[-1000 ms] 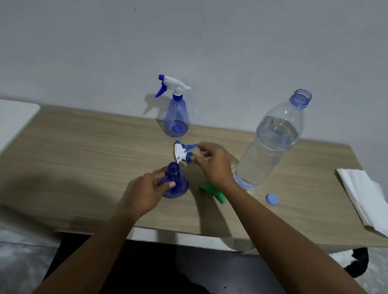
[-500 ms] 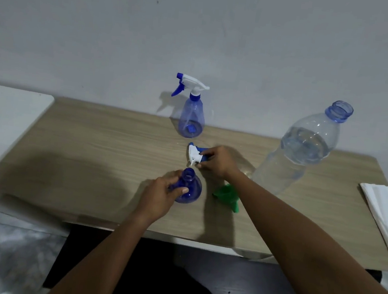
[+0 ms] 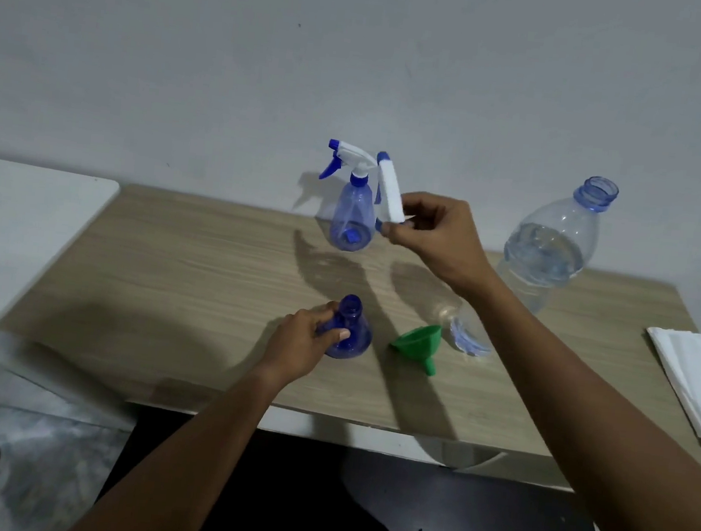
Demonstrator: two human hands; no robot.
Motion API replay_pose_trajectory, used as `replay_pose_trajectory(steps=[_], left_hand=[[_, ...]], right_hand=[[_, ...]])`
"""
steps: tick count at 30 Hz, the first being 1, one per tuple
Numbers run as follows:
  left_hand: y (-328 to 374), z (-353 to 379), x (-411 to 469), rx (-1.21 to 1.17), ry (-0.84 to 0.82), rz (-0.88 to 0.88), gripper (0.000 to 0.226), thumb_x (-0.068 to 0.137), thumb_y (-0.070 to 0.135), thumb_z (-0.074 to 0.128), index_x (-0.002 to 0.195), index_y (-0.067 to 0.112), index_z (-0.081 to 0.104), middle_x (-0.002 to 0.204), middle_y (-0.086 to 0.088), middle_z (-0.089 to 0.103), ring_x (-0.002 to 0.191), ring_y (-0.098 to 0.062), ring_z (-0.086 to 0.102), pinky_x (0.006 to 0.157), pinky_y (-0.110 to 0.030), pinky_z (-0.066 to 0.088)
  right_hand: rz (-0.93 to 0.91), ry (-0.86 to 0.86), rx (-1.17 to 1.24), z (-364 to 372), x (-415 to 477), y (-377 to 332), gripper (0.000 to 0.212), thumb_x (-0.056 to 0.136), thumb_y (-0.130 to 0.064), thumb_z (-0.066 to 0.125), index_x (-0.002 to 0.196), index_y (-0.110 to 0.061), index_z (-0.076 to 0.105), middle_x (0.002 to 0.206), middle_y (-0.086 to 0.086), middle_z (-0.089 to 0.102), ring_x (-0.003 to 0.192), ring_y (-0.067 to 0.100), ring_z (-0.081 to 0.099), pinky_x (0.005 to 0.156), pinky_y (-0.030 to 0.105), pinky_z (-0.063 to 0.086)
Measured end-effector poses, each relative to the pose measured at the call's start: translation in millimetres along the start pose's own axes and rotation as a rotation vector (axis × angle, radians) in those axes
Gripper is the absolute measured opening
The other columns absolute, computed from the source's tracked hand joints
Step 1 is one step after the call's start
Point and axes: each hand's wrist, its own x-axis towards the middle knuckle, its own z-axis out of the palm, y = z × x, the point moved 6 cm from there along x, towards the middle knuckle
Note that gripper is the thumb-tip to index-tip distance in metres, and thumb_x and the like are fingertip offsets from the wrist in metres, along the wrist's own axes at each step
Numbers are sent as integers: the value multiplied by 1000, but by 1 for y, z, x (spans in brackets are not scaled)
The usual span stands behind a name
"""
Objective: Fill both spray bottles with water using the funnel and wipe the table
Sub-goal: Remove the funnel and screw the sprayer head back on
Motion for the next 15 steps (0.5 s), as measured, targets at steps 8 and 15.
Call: replay_pose_trajectory(steps=[8,15], left_hand=[[-12,4,7,-88,-13,-6,50,74,54,67,121,37,68,107,11,76,103,-9,70,97,-44,54],[-5,2,4,-86,-13,-16,36,84,37,70,120,34,70,100,7,77,98,-10,70,94,-39,54]], right_hand=[[-45,-77,199,6,-21,-42,24,84,13,66,102,-1,72,97,20,73,87,24,75,74,27,58],[12,-76,198,22,-27,-11,27,84,15,64,108,6,71,97,22,68,88,26,64,81,36,58]])
